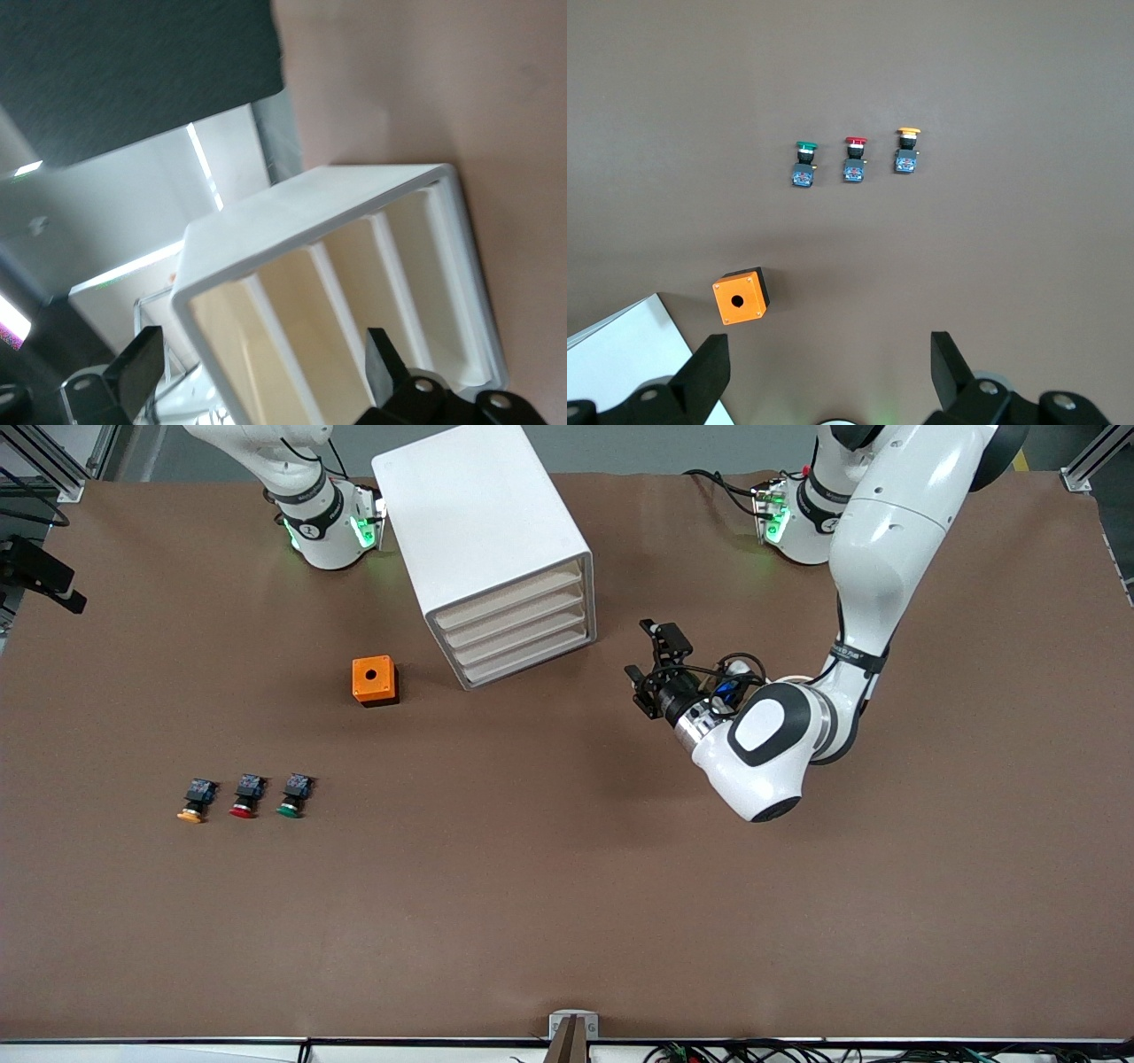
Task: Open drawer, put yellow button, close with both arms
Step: 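Move the left gripper to the white cabinet's top drawer front, then grip the top drawer edge with the left gripper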
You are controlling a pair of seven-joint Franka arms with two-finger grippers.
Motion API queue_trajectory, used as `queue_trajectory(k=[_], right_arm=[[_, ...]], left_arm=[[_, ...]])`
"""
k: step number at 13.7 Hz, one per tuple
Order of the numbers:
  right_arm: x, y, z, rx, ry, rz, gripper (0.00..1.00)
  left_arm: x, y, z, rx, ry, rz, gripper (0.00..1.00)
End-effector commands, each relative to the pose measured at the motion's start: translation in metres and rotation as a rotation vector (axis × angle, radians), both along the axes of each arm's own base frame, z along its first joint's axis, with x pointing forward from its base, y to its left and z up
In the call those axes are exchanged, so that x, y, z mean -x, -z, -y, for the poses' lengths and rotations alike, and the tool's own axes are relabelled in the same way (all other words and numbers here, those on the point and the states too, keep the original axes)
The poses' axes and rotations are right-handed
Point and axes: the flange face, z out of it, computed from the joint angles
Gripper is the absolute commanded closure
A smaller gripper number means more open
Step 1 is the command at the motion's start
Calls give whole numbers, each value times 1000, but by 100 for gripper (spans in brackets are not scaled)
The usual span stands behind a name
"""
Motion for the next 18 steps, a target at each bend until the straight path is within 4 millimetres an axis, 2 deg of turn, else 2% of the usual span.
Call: queue_trajectory(k=[1,7,9,10,11,12,18], right_arm=[[3,-2,3,4,-1,4,0],[3,-2,3,4,-1,4,0],[3,-2,3,4,-1,4,0],[2,-1,2,5,-3,3,0],[2,-1,3,4,-1,3,0],[3,-2,3,4,-1,4,0],[2,-1,3,4,-1,3,0]], left_arm=[[0,2,17,-39,-35,-117,0],[26,1,59,-89,-8,-201,0],[32,1,68,-81,-1,-210,18],[32,6,68,-78,-6,-223,33],[34,11,70,-77,-7,-231,43],[36,16,74,-83,-3,-232,46],[47,28,97,-86,20,-227,46]])
